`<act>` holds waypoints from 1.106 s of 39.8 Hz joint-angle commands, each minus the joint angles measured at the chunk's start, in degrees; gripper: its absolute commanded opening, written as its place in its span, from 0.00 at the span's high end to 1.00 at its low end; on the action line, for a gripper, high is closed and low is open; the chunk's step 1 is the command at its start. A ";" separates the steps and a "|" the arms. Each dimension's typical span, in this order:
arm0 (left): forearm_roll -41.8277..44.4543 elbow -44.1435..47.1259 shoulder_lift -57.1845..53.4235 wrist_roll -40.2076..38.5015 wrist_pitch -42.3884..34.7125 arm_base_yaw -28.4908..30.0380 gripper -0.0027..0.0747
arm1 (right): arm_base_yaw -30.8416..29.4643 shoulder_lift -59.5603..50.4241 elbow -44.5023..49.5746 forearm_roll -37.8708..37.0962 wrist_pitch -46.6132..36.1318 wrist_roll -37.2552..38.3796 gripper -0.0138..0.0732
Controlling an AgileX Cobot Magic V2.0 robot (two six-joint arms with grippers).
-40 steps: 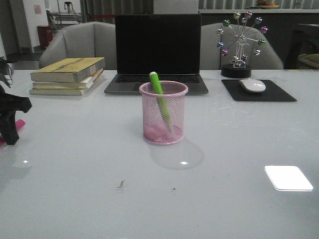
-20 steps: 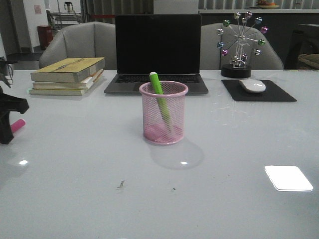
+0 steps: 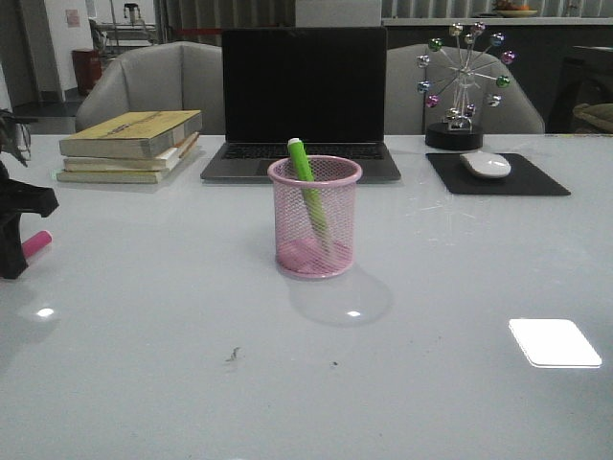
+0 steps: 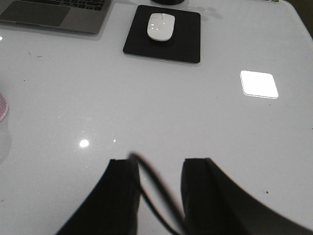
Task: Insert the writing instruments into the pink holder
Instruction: 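Lift the pink marker upright and carry it above the holder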
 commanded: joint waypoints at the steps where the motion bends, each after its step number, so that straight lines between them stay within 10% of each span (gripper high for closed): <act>1: -0.80 -4.22 -5.49 0.13 -2.22 -2.00 0.84 | -0.26 -0.43 -1.68 -0.33 -4.52 -0.55 0.44; 32: -8.16 -12.31 -26.12 0.13 -44.93 -26.98 0.84 | -0.26 -0.43 -1.68 -0.33 -4.52 -0.55 0.44; 44: -8.60 2.27 -26.00 -0.22 -72.02 -37.31 0.84 | -0.26 -0.43 -1.68 -0.33 -4.52 -0.55 0.44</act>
